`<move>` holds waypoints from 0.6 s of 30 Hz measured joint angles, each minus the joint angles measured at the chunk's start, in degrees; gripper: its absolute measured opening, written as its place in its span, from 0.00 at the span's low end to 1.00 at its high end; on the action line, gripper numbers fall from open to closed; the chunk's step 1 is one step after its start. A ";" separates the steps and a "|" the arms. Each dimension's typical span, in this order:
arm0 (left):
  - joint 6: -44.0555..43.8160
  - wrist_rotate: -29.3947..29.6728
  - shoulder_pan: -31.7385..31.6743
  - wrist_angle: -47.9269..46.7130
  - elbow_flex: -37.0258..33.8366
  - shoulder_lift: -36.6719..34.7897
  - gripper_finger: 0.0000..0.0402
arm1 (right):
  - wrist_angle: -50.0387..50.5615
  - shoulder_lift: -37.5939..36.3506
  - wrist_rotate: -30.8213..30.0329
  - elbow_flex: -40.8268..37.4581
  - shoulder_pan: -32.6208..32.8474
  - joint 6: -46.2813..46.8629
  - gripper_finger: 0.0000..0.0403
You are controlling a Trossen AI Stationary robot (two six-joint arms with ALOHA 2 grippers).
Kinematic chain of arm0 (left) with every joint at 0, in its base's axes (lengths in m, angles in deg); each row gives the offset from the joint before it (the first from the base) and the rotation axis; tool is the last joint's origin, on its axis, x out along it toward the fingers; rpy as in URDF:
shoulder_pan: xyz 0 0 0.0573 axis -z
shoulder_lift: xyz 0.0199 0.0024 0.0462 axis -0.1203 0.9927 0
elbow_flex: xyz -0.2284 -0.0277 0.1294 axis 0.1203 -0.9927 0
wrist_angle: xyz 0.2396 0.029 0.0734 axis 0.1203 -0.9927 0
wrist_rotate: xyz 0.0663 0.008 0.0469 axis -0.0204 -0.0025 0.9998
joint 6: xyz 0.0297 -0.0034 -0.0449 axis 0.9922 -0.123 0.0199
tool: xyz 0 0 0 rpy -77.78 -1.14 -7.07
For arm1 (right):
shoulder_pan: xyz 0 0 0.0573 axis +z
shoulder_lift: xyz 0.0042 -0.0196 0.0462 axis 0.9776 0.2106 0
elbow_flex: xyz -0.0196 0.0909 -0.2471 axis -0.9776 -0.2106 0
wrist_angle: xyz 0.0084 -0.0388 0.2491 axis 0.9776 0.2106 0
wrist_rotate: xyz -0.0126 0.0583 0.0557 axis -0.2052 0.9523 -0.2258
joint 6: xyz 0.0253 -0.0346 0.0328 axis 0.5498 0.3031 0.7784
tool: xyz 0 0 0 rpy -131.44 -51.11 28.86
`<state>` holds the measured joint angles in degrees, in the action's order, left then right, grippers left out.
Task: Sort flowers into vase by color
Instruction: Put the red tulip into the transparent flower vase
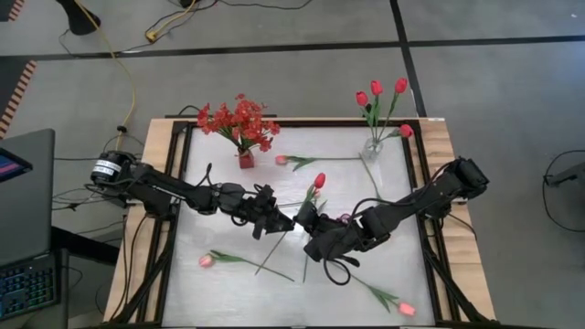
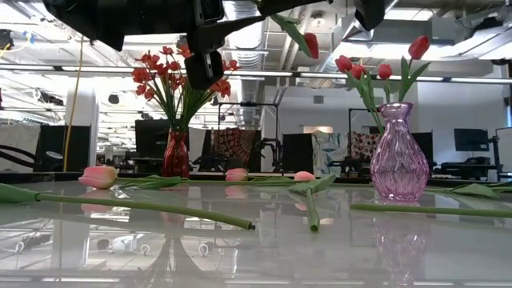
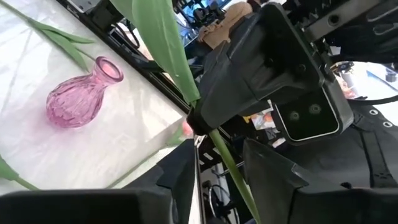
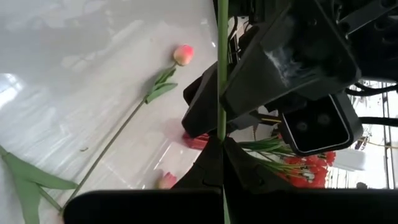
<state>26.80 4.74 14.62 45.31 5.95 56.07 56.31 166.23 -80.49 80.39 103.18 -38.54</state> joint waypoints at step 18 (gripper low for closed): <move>-4.54 0.05 -0.09 1.08 0.00 -0.02 0.05 | -0.35 0.00 -0.07 0.02 -0.04 -7.80 0.09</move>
<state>22.25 4.79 14.53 46.39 5.95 56.05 55.96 166.22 -80.56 80.41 103.14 -46.34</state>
